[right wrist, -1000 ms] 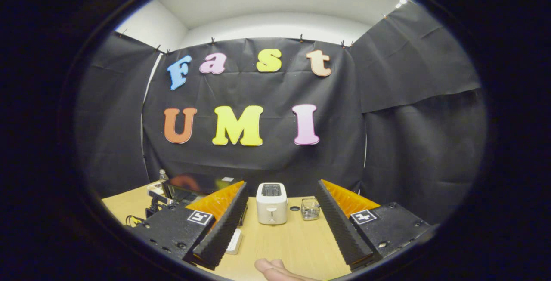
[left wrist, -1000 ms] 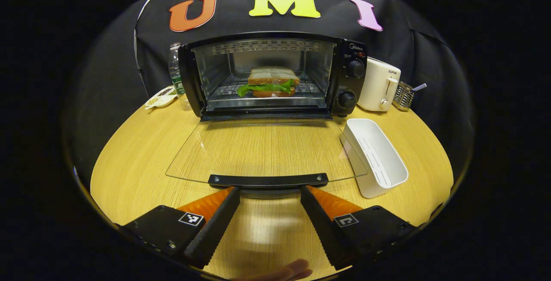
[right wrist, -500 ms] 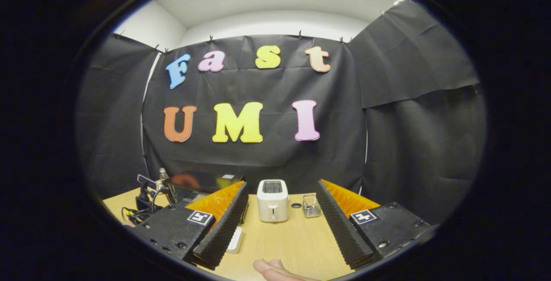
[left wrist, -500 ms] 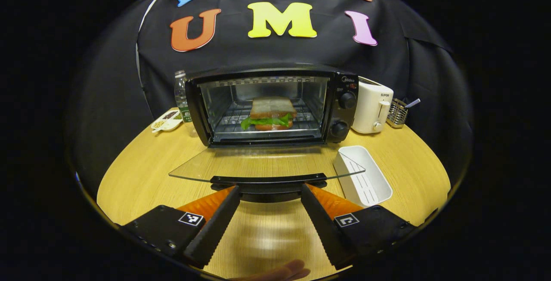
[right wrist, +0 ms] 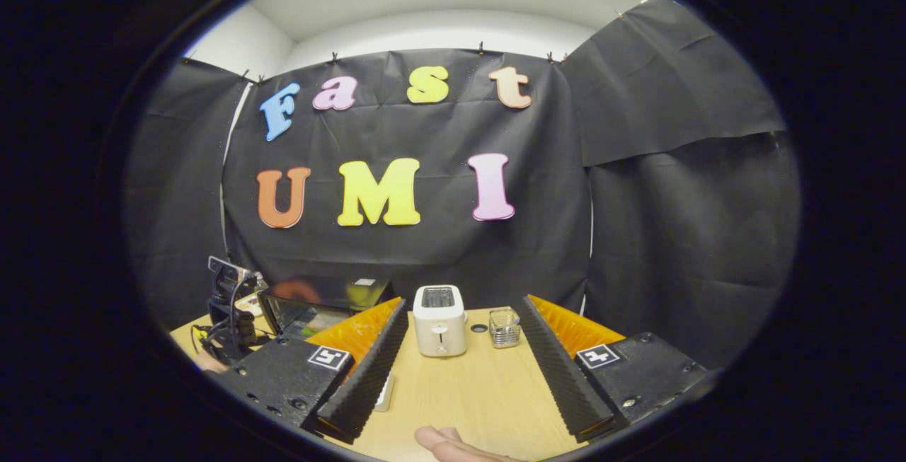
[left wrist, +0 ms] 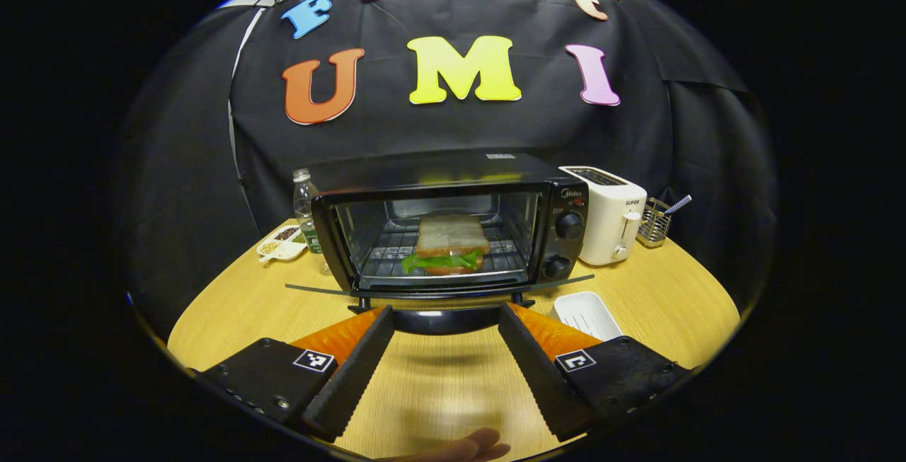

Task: Open the electric oven with the left hand, put the food in, and close the electric oven.

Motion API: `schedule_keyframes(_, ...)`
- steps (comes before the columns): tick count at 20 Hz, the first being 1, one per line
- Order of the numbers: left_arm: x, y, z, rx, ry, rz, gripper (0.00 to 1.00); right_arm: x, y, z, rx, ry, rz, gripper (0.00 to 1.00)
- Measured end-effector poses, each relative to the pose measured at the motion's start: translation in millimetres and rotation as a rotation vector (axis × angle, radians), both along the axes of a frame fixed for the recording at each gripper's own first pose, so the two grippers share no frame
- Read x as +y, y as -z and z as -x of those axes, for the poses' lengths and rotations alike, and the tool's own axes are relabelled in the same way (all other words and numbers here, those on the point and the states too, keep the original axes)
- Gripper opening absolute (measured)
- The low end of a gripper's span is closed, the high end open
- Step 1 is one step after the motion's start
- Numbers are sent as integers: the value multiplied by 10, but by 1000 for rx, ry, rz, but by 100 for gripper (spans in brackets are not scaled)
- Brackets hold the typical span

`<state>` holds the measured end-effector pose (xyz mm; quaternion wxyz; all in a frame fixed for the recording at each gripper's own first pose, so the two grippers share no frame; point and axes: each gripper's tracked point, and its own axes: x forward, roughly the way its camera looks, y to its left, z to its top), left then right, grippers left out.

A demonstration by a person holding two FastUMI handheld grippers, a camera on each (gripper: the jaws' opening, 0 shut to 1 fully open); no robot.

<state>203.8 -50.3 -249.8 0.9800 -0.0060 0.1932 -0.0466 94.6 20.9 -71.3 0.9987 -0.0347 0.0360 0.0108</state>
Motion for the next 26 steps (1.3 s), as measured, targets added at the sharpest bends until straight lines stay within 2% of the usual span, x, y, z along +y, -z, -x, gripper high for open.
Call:
schedule_keyframes(1, 4, -23, -29, 0, -5, 3, 98, -11, -8, 29, -1, 3, 3, 92)
schedule_keyframes(2, 6, -79, -101, -19, -7, 2, 89, -17, -12, 43, -2, 5, 5, 92)
schedule_keyframes(3, 18, -149, -189, -47, -10, 3, 99, -35, -14, 56, -2, 10, 9, 100)
schedule_keyframes(4, 13, -228, -276, -72, -15, 12, 98, -63, -17, 80, -3, 18, 11, 92)
schedule_keyframes(6, 5, -307, -438, -91, -20, 44, 97, -96, -25, 112, -5, 32, 13, 92)
schedule_keyframes(7, 7, -335, -524, -94, -20, 64, 97, -98, -34, 135, -5, 35, 14, 100)
schedule_keyframes(9, 39, -425, -667, -112, -15, 80, 98, -76, -64, 185, -9, 35, 14, 100)
schedule_keyframes(10, 72, -462, -678, -123, -5, 77, 98, -63, -98, 202, -15, 33, 13, 92)
schedule_keyframes(11, 136, -491, -652, -129, -11, 74, 98, -68, -110, 217, -17, 34, 10, 100)
schedule_keyframes(19, 327, -1177, 69, -234, -19, 97, 97, -24, -195, 454, -32, 21, -25, 100)
schedule_keyframes(23, 492, -1676, 660, -325, -45, 55, 96, -66, -284, 603, -74, 25, -19, 100)
schedule_keyframes(26, 515, -1919, 1122, -364, -36, 67, 96, -88, -317, 726, -100, 39, -17, 100)
